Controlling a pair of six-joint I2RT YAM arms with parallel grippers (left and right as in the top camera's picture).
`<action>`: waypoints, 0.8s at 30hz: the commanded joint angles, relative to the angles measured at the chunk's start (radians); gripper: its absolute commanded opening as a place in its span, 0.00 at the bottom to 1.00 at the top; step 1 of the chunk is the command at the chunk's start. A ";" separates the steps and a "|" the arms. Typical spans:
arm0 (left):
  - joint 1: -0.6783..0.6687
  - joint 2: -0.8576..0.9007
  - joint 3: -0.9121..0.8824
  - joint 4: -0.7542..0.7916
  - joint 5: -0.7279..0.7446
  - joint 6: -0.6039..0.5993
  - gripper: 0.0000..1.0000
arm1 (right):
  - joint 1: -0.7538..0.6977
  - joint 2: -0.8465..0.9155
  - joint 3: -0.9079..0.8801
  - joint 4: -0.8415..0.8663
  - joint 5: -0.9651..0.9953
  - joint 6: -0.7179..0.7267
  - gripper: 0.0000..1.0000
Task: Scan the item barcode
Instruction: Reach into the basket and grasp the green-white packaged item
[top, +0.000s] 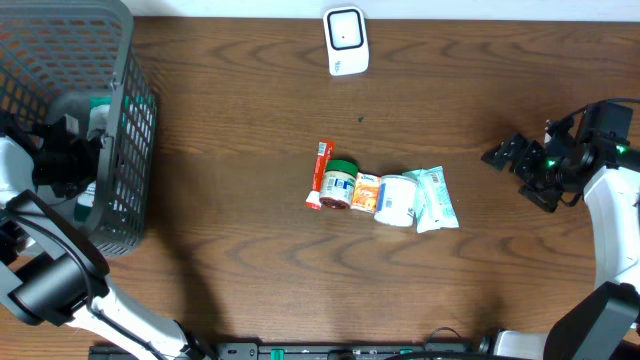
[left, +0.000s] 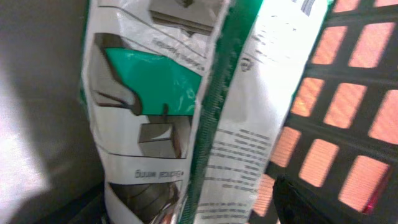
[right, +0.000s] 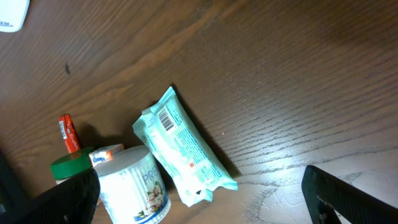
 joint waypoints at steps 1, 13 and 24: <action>-0.002 -0.025 -0.007 -0.016 0.103 0.009 0.72 | 0.010 -0.003 0.012 -0.001 -0.007 -0.005 0.99; -0.003 -0.025 -0.005 -0.027 0.103 0.008 0.07 | 0.010 -0.003 0.012 -0.001 -0.007 -0.005 0.99; 0.033 -0.161 0.213 -0.024 0.059 -0.128 0.07 | 0.010 -0.003 0.012 -0.001 -0.007 -0.005 0.99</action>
